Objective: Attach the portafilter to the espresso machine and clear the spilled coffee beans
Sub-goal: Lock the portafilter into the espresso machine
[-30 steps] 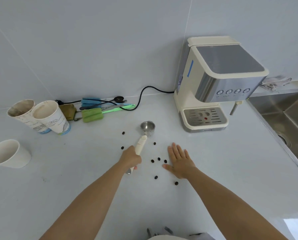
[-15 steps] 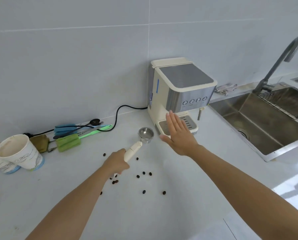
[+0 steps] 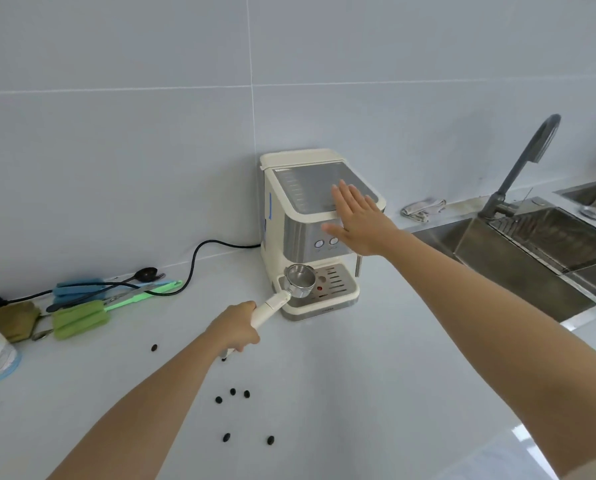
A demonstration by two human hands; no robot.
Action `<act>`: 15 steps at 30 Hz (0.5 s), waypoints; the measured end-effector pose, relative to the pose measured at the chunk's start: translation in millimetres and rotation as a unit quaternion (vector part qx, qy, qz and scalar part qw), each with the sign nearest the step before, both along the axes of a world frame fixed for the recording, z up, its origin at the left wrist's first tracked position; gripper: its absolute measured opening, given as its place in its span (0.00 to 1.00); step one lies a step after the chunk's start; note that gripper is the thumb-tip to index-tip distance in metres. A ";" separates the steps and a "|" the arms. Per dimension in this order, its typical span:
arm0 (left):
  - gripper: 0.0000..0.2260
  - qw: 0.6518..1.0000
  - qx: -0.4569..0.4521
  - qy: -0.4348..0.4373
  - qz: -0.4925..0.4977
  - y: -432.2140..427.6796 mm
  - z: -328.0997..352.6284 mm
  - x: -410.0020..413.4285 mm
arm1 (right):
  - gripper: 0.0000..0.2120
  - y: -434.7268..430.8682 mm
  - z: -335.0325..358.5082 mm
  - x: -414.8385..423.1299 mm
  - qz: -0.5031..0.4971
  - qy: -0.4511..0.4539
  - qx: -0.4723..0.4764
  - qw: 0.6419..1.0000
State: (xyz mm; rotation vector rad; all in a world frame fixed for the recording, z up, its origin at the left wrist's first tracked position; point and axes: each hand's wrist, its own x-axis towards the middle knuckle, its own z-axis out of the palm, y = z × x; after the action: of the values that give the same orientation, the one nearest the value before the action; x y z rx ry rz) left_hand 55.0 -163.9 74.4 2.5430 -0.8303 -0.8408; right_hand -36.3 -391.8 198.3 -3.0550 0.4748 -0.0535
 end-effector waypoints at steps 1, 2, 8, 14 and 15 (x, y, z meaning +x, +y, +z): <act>0.13 1.000 0.003 -0.001 0.000 -7.0 -0.1 -0.4 | 0.34 -5.9 -0.4 4.4 0.012 0.007 0.003 1.000; 0.13 1.000 0.006 -0.003 -0.001 -13.4 0.1 -0.2 | 0.34 -10.9 -0.6 8.3 0.022 0.012 0.011 1.000; 0.12 1.000 0.018 -0.018 0.002 -42.9 1.0 3.0 | 0.34 -34.2 1.7 24.5 0.101 0.027 0.007 0.994; 0.12 1.000 0.021 -0.020 0.007 -54.6 -3.2 11.6 | 0.33 -44.1 -0.2 33.2 0.139 0.029 -0.004 0.990; 0.12 1.000 0.019 -0.016 0.007 -55.6 -3.3 13.1 | 0.34 -45.0 -0.6 34.2 0.143 0.030 -0.003 0.989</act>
State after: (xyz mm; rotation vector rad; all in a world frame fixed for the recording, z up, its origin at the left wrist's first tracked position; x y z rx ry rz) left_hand 68.0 -219.5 71.0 2.5993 -0.8116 -0.8210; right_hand -2.1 -436.8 197.7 -3.1026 0.0360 0.0473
